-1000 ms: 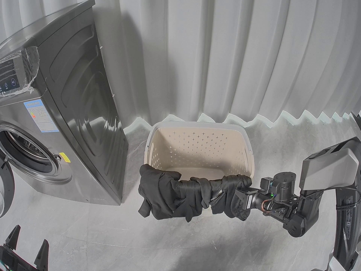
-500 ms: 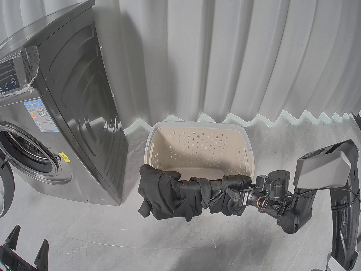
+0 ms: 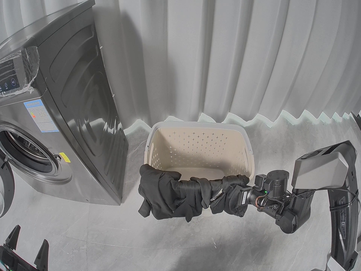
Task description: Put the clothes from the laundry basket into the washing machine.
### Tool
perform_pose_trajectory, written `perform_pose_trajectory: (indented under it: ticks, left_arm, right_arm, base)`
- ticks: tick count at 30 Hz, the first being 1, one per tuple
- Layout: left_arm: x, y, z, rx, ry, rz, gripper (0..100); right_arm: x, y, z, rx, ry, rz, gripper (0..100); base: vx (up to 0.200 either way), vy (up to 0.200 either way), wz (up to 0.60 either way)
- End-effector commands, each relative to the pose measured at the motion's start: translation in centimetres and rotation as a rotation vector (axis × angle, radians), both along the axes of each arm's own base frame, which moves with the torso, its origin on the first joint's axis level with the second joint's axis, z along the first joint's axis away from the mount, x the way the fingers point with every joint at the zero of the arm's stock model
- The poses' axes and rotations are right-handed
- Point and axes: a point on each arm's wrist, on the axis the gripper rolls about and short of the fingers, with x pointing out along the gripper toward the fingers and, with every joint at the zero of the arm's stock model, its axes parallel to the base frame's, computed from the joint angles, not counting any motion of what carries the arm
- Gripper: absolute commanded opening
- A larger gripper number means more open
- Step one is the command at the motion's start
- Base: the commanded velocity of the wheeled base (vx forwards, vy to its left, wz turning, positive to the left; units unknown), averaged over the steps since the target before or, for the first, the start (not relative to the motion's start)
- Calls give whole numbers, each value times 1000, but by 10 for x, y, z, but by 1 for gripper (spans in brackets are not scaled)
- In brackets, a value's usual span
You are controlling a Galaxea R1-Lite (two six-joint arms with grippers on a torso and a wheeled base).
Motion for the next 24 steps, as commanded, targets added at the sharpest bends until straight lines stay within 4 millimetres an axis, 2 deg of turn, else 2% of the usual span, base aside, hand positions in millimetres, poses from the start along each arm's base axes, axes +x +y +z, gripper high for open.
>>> perform_pose_trajectory:
  ticks: [1,10,11,13,16,24]
  left_arm:
    - [0,0,-5,-1,0,1,100]
    - [0,0,-5,-1,-2,1,100]
    - [0,0,-5,-1,-2,1,100]
    - [0,0,-5,-1,-2,1,100]
    - [0,0,-5,-1,-2,1,100]
    - [0,0,-5,1,-2,1,100]
  right_arm:
    - [-6,2,14,16,-34,12,0]
    - [-34,-5,58,57,-110,28,0]
    - [-34,-5,58,57,-110,28,0]
    - [-41,-2,81,92,-172,48,0]
    - [-46,0,102,117,-229,58,0]
    - [-71,10,144,179,-346,116,0]
  base:
    - [0,0,0]
    - [0,0,0]
    - [0,0,0]
    - [0,0,0]
    - [0,0,0]
    - [0,0,0]
